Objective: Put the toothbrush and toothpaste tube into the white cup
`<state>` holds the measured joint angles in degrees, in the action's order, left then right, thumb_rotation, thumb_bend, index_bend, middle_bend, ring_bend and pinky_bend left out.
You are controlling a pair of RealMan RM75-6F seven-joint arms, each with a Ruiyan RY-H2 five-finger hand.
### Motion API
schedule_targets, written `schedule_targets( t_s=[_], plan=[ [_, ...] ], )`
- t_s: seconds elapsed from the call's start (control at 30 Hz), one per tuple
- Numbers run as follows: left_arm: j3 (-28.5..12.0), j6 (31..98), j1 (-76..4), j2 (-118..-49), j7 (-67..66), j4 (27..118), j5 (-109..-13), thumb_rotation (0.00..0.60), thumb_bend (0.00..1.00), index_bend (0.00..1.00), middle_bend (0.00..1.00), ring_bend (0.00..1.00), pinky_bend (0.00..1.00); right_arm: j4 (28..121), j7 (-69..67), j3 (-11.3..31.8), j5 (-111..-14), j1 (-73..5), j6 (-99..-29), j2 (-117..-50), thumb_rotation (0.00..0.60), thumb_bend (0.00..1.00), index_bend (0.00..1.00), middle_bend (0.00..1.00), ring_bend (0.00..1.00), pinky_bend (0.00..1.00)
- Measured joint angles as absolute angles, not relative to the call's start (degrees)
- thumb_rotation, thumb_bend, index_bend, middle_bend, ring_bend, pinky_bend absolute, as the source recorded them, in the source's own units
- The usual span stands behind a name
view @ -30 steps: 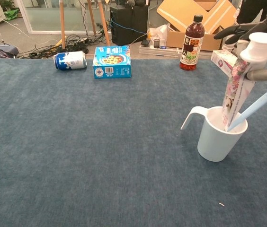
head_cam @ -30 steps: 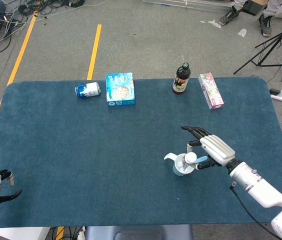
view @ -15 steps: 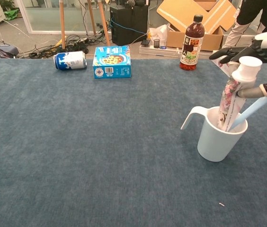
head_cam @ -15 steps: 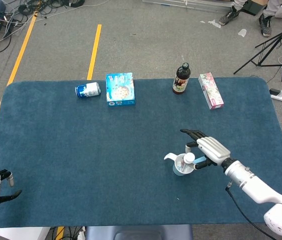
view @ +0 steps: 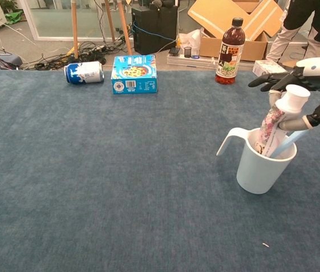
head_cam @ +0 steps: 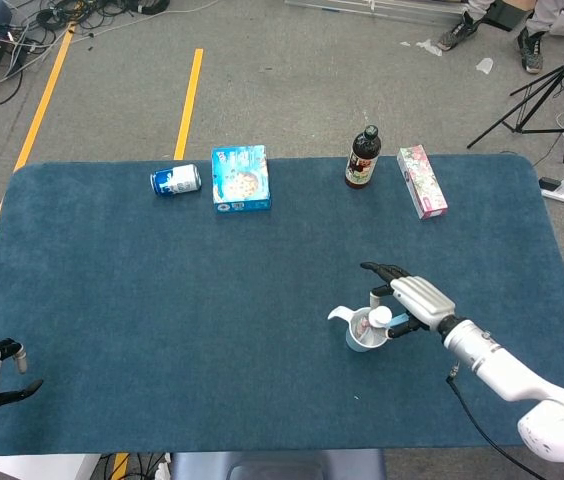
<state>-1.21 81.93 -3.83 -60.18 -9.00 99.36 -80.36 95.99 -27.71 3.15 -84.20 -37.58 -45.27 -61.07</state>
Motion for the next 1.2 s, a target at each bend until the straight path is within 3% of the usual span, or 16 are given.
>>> schedule_targets(
  t_s=[0.7, 1.2],
  plan=[
    [-1.2, 82.1, -3.8, -60.2, -9.0, 99.4, -80.4, 0.6, 0.0, 0.66, 0.54, 0.44, 0.41, 93.3, -30.2, 2.4, -84.0, -38.5, -43.0, -62.4, 0.6, 0.18, 0.41, 0.02, 0.0, 0.0],
    [-1.2, 82.0, -3.8, -60.2, -9.1, 99.4, -80.4, 0.6, 0.0, 0.66, 0.54, 0.44, 0.41, 93.4, -31.2, 2.5, -84.7, -38.1, -44.8, -61.9, 0.6, 0.18, 0.38, 0.02, 0.0, 0.0]
  ],
)
